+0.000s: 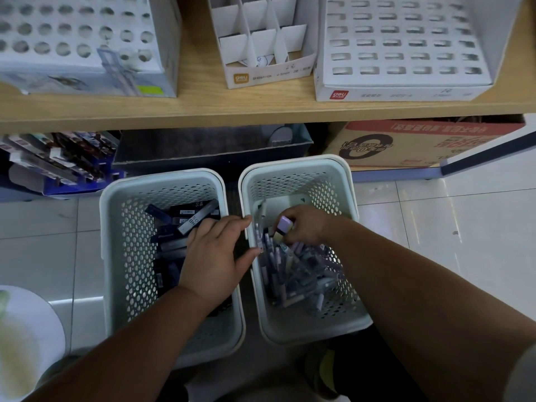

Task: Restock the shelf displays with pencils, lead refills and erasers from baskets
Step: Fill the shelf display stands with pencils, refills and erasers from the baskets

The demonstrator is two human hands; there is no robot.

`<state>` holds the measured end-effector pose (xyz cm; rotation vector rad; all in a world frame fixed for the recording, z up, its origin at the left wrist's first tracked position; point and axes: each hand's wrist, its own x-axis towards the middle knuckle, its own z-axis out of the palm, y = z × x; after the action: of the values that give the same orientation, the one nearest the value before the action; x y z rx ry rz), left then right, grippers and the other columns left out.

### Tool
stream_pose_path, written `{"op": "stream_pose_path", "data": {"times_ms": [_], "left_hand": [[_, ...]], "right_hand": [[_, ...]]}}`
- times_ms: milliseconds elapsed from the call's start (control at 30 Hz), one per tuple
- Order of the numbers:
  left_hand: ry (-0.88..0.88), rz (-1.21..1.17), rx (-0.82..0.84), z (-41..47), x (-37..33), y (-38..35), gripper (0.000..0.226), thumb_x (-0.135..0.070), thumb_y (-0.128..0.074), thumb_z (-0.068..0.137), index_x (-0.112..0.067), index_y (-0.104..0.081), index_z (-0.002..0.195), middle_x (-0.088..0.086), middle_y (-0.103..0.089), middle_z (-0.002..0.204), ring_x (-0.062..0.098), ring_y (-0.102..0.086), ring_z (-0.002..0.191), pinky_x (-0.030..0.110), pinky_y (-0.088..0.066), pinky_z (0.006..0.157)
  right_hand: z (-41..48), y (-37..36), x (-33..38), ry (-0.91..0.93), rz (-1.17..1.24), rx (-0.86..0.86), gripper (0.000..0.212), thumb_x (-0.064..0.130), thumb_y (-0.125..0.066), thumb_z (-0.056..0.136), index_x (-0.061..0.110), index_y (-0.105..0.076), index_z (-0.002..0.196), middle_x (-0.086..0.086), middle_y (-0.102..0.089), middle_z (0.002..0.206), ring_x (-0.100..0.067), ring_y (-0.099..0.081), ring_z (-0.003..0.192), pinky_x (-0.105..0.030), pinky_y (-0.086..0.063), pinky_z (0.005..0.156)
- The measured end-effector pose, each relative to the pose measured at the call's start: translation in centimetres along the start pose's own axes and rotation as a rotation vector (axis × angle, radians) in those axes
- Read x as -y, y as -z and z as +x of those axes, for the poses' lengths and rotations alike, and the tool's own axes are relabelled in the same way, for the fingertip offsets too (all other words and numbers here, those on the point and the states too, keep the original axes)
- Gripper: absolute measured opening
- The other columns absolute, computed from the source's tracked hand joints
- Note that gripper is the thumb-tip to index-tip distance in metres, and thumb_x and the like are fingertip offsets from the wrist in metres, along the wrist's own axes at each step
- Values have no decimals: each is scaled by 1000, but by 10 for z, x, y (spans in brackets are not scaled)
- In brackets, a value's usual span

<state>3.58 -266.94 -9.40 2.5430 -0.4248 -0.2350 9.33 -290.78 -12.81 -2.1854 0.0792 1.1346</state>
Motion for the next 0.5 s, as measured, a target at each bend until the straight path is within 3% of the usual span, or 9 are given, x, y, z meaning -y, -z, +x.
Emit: {"op": "stream_pose_path", "data": {"times_ms": [100,300,367,500], "left_hand": [[10,15,20,0,-2,2,58,-59,-50,87,-24,-56,134,-4,-64,125,25,-54,112,43,-42,92],[30,51,58,1,-7,7,57,-56,-54,89,-24,-55,136,-2,-64,126,28,-53,112,46,-45,92],[47,50,88,2,-10,9,57,-51,-63,90,-25,-52,140,-2,-62,131,29,-51,117,47,-42,96],[59,28,152,3,-13,19,62,-50,-60,93,-29,-42,147,-4,-51,144,26,-42,129,44,-35,107]], "right_hand": [[-10,8,-2,23,82,-88,26,8,-81,81,13,-73,105,-4,-75,87,-22,-75,76,-45,-63,78],[-34,20,12,64,234,-274,16,4,-73,89,14,-69,102,-6,-74,72,-21,-74,62,-34,-62,63],[-41,21,21,45,263,-311,17,4,-72,90,14,-68,104,-9,-74,71,-17,-73,58,-31,-61,60],[-59,31,36,74,420,-350,18,-2,-71,90,9,-68,104,-12,-70,69,-10,-67,50,-20,-53,52]]}}
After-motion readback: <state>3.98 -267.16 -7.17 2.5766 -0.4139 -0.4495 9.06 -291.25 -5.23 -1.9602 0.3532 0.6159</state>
